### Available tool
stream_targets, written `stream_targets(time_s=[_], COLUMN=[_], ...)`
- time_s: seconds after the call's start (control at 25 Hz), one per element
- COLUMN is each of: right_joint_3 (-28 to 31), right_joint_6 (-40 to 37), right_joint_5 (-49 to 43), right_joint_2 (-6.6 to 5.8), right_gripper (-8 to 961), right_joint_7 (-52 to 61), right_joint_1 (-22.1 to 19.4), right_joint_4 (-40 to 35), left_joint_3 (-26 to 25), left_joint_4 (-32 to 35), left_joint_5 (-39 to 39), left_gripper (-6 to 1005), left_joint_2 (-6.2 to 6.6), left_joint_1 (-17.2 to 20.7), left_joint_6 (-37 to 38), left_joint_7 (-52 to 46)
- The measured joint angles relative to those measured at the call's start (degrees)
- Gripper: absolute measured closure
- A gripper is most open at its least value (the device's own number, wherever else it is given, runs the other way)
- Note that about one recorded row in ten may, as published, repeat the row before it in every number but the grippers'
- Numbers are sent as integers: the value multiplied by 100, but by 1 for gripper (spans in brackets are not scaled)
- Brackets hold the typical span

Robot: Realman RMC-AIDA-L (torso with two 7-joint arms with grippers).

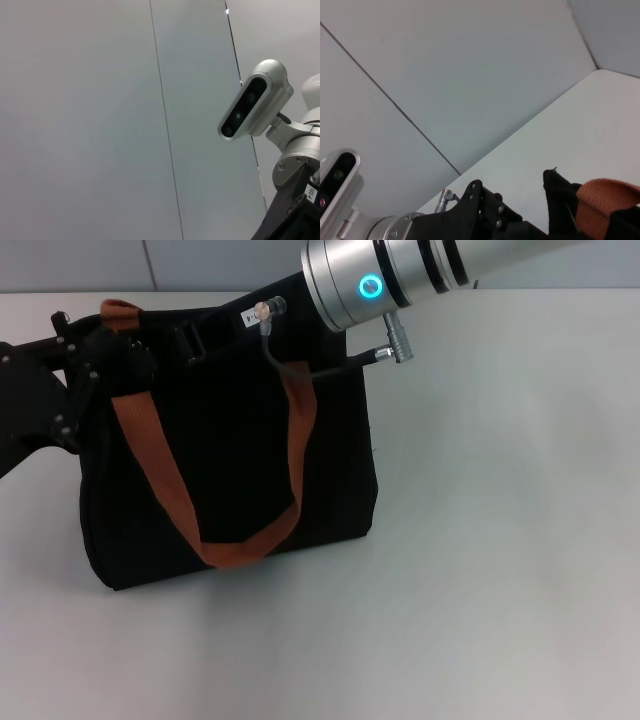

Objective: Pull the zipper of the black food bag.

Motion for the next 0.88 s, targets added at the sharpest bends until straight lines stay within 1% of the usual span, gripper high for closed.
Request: stream_targets(time_s=[0.28, 0.44, 0.88], right_joint_3=[3, 0, -2], right_joint_6=[10, -14, -59], right_joint_5=[9, 9, -11], right_joint_2=[0, 0, -18], right_gripper=[938, 809, 830], right_joint_7=[9, 11, 13], right_joint_1=[-16, -26, -53], right_joint_4=[-1, -28, -64], left_joint_3=[2, -6, -27], left_joint_4=[0, 0, 0], left_joint_5=[0, 0, 2], left_gripper=[951, 950, 947], left_joint_2=[0, -1, -1], left_joint_1=[0, 5, 26], left_joint_6=[0, 0, 17], left_joint_7=[0, 0, -1])
